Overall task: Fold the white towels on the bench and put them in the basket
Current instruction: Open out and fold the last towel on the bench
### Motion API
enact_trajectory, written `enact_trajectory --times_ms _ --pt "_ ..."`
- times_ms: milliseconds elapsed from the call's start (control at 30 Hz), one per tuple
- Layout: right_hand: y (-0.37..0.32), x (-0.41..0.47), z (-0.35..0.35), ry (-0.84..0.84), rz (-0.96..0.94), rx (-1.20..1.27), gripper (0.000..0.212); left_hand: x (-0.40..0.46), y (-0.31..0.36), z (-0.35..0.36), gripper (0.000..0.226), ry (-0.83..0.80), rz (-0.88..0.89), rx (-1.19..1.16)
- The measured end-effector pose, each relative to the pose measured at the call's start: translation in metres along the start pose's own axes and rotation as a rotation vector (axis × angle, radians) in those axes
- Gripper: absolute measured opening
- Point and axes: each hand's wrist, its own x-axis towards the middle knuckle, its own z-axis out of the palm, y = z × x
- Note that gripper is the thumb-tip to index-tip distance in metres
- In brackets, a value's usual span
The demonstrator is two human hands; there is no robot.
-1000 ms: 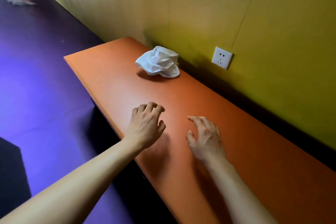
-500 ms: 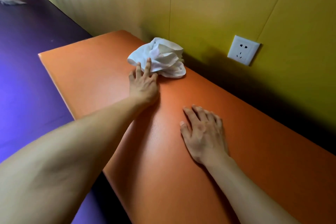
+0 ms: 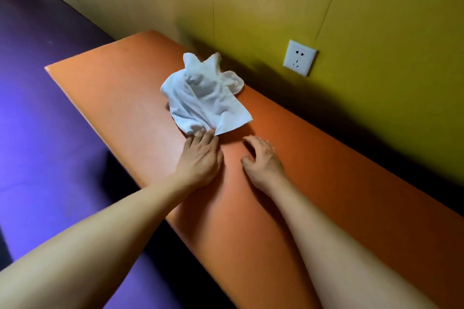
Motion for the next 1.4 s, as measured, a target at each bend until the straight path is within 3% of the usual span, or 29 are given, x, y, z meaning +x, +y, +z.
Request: enact_trajectory --times_ms 167,400,500,600,733,800,867,967,1067,1133,1200,1300,1400 --pt "0.012 -0.087 -0.028 -0.037 0.081 0.021 0.074 -0.078 0.062 -0.010 0.052 -0.094 0.080 -0.069" --pt "0.036 -0.195 -0.068 0.194 0.397 0.112 0.049 -0.190 0.175 -0.032 0.066 -0.261 0.300 -0.197" --pt "0.051 -0.232 -0.091 0.255 0.464 -0.002 0.042 -0.225 0.219 -0.037 0.065 -0.321 0.393 -0.245" --pt "0.063 -0.256 -0.118 0.177 0.452 -0.178 0.042 -0.251 0.258 -0.033 0.064 -0.377 0.492 -0.248" --pt "0.078 -0.273 -0.145 -0.041 0.503 0.025 0.053 -0.272 0.292 -0.036 0.073 -0.456 0.556 -0.286" --pt "0.085 -0.282 -0.151 -0.042 0.492 0.074 0.056 -0.274 0.296 -0.045 0.072 -0.452 0.520 -0.398" --pt "0.092 -0.294 -0.156 0.076 0.461 0.041 0.053 -0.274 0.290 -0.058 0.061 -0.374 0.459 -0.552" --pt "0.094 -0.314 -0.158 0.134 0.423 0.027 0.047 -0.263 0.266 -0.075 0.038 -0.036 0.340 -0.550" --pt "0.094 -0.333 -0.147 0.074 0.399 -0.048 0.048 -0.228 0.235 -0.085 0.062 0.213 0.186 -0.351" --pt "0.095 -0.340 -0.141 0.056 0.396 -0.091 0.050 -0.203 0.215 -0.085 0.080 0.155 0.099 -0.236" --pt "0.098 -0.342 -0.138 0.089 0.426 -0.036 0.052 -0.184 0.198 -0.082 0.082 -0.046 0.033 -0.172" --pt "0.103 -0.348 -0.138 0.186 0.481 -0.066 0.051 -0.178 0.182 -0.076 0.056 -0.242 0.172 -0.029" --pt "0.104 -0.360 -0.147 0.288 0.465 -0.263 0.053 -0.188 0.191 -0.074 0.027 -0.150 0.316 -0.049"
